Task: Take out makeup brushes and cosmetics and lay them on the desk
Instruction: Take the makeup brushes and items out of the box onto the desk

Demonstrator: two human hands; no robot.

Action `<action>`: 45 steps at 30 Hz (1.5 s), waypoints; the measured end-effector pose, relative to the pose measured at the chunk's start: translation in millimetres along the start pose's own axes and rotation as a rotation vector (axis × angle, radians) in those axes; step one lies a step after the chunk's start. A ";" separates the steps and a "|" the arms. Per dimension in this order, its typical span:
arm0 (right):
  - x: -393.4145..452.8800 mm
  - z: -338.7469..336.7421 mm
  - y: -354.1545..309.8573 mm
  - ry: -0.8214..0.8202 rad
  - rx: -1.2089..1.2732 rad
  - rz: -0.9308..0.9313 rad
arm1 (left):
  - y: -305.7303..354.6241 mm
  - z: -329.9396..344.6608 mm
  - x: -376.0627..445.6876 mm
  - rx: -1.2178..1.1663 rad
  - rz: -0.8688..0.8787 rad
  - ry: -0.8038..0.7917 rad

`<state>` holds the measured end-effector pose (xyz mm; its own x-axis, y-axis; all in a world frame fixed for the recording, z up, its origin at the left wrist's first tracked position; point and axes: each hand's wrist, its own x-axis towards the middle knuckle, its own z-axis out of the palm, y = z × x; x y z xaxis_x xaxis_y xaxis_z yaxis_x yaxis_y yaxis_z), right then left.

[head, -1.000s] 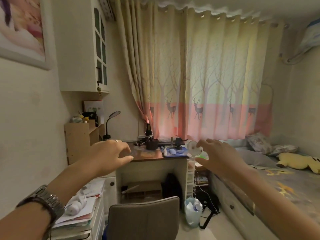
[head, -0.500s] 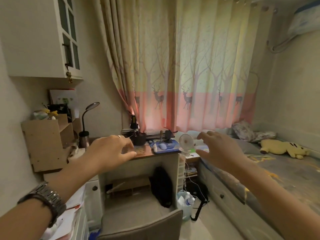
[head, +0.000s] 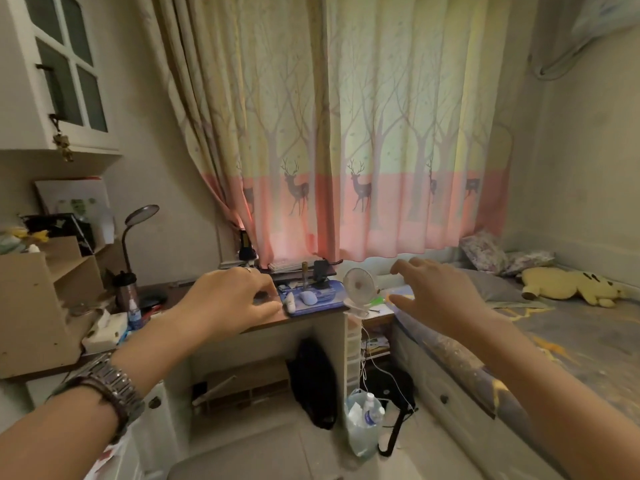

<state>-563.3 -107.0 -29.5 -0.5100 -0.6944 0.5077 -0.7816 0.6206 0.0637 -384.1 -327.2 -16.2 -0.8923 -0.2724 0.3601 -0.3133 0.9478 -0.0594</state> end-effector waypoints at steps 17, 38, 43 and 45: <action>176.9 137.8 223.6 -0.117 -0.085 -0.096 | 70.8 130.0 263.7 0.022 -0.108 -0.080; 452.1 347.9 154.4 -0.177 -0.011 -0.383 | -119.8 241.6 403.1 0.103 -0.405 -0.172; 495.1 392.3 105.3 -0.207 0.080 -0.474 | -161.9 251.7 395.0 0.137 -0.504 -0.236; 511.9 410.9 88.4 -0.223 0.115 -0.519 | -179.4 256.6 395.5 0.154 -0.543 -0.250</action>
<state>-1041.1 -557.4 -117.1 -0.1027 -0.9651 0.2408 -0.9773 0.1430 0.1565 -764.2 -647.6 -102.0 -0.6355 -0.7577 0.1485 -0.7710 0.6331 -0.0692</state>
